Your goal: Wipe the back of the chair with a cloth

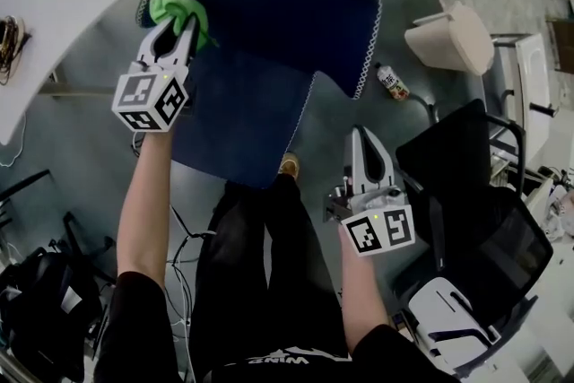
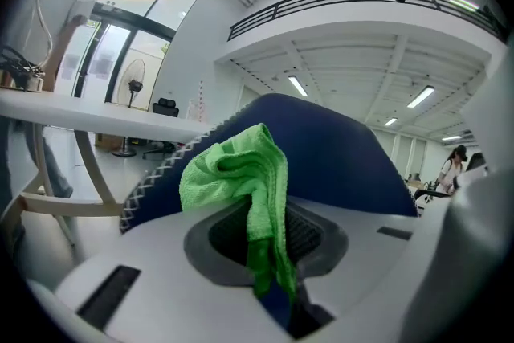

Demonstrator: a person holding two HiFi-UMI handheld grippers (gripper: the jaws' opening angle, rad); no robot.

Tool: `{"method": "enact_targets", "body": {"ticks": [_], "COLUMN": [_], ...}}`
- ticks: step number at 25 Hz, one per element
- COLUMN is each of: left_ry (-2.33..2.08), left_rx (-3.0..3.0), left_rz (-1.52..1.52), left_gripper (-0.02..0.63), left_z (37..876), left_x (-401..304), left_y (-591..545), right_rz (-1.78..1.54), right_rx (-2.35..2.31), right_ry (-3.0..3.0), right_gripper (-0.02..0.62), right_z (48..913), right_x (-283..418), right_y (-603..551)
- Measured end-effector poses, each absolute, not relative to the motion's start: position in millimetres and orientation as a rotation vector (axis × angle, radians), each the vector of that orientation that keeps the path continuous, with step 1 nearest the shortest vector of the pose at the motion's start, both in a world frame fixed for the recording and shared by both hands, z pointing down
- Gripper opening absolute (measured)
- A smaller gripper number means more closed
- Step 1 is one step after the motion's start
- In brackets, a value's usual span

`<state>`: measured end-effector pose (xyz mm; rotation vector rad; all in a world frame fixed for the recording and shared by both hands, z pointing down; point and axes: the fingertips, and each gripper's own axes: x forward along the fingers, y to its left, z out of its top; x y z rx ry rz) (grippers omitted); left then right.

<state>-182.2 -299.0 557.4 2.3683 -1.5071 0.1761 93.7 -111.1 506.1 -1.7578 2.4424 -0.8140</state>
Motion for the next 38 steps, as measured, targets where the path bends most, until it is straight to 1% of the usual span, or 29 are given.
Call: {"method": "enact_targets", "body": {"ticks": [7,14,23,25,28,38], "left_ry": [-1.288,-0.955,-0.671,-0.644,-0.725,-1.183], "left_rx": [2.465,2.628,2.716,2.738,2.722,2.556], "left_rz": [0.172,0.236,0.188,0.186,0.191,0.308], "left_gripper": [0.067,0.067,0.067,0.067,0.067,0.067], "left_z": [568,572,558,554,556,593], "left_x": [-87,18,79,77,51,-101], "left_y": [-278,-232,-185,-178,-181,-229], "right_rz": [-0.806,-0.813,-0.811,-0.814,-0.815,-0.825], "right_rx": [-1.778,-1.798,-1.798,-1.795,-1.788,-1.759], "right_ry": [2.434,2.417,2.419,2.423,2.431,2.465], "right_gripper": [-0.005,-0.005,-0.005,-0.005,-0.005,-0.005], "right_z": [508,511,511,511,512,517], "right_x": [106,119,121,119,116,100], "right_y": [-109,-106,-105,-105,-107,-116]}}
